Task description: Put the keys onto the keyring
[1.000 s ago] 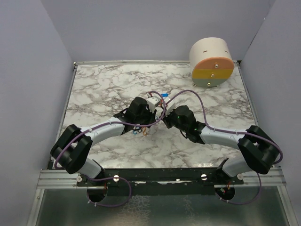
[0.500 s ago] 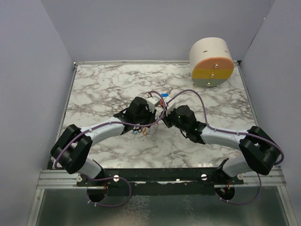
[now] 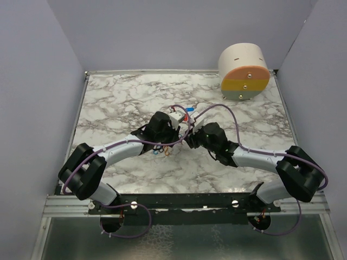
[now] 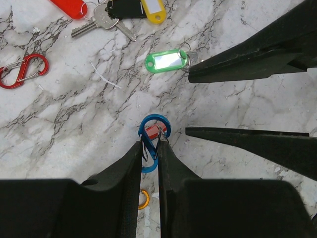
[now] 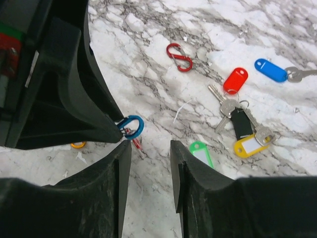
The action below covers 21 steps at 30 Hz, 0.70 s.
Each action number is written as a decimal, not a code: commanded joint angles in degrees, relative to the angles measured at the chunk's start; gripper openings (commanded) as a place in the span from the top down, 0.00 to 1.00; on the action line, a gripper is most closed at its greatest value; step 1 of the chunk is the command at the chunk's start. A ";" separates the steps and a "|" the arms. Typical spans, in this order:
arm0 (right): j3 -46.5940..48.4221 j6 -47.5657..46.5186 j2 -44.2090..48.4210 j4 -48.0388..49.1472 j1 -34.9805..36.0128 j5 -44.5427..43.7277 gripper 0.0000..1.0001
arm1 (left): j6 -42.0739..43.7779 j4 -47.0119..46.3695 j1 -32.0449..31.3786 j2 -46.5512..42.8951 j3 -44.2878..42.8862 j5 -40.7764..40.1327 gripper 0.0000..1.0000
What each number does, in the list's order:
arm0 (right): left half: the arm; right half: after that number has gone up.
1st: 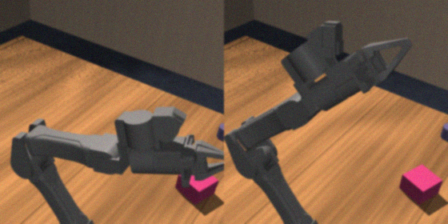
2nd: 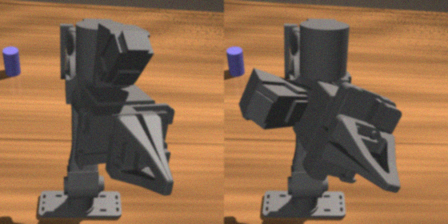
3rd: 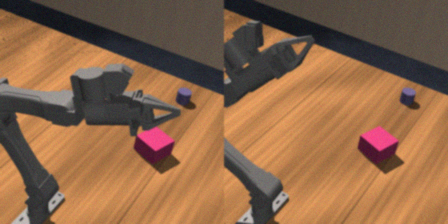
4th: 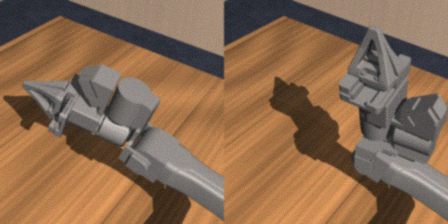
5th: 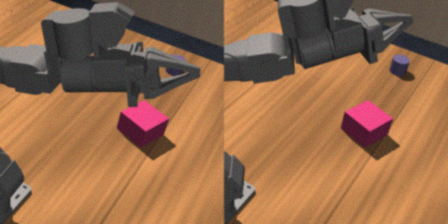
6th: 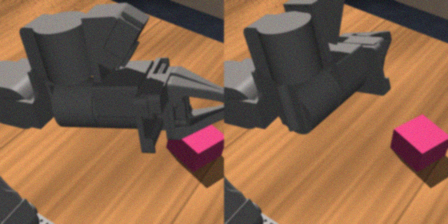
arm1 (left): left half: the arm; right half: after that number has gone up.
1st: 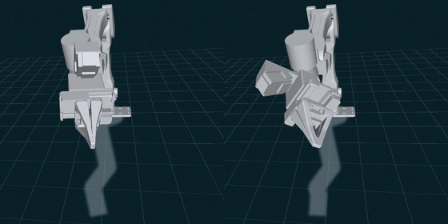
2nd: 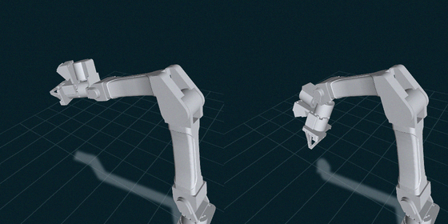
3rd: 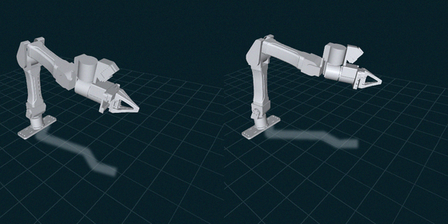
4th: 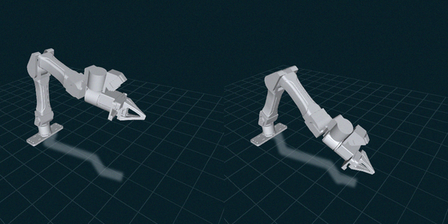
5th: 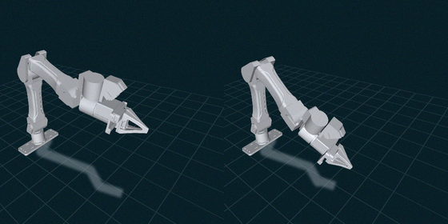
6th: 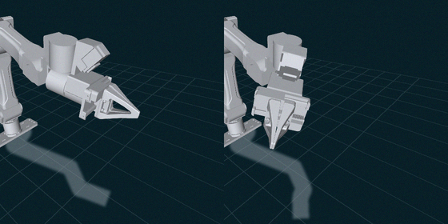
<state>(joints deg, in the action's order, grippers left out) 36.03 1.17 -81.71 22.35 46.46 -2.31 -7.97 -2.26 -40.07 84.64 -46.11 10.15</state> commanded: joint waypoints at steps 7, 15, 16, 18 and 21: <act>-9.93 2.68 1.22 12.28 0.39 2.17 0.55 | 0.23 0.61 0.17 -2.07 -1.26 0.87 1.00; -12.52 -4.21 -4.90 24.84 0.39 7.28 0.55 | 0.08 1.47 0.18 -2.18 -1.84 1.90 1.00; -12.75 -4.69 -5.77 26.56 0.37 8.14 0.55 | 0.06 1.54 0.17 -2.12 -1.88 2.11 1.00; -13.24 -5.30 -7.18 30.15 0.43 9.32 0.55 | -0.02 1.51 0.17 -2.08 -1.89 2.29 1.00; -13.14 -5.25 -9.86 34.84 0.39 9.73 0.55 | -0.03 1.52 0.16 -2.13 -1.80 2.39 1.00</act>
<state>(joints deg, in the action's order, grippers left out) 23.49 -2.07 -88.84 46.57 46.46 4.32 -7.99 -1.15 -40.07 83.96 -46.28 10.70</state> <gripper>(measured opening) 0.449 0.186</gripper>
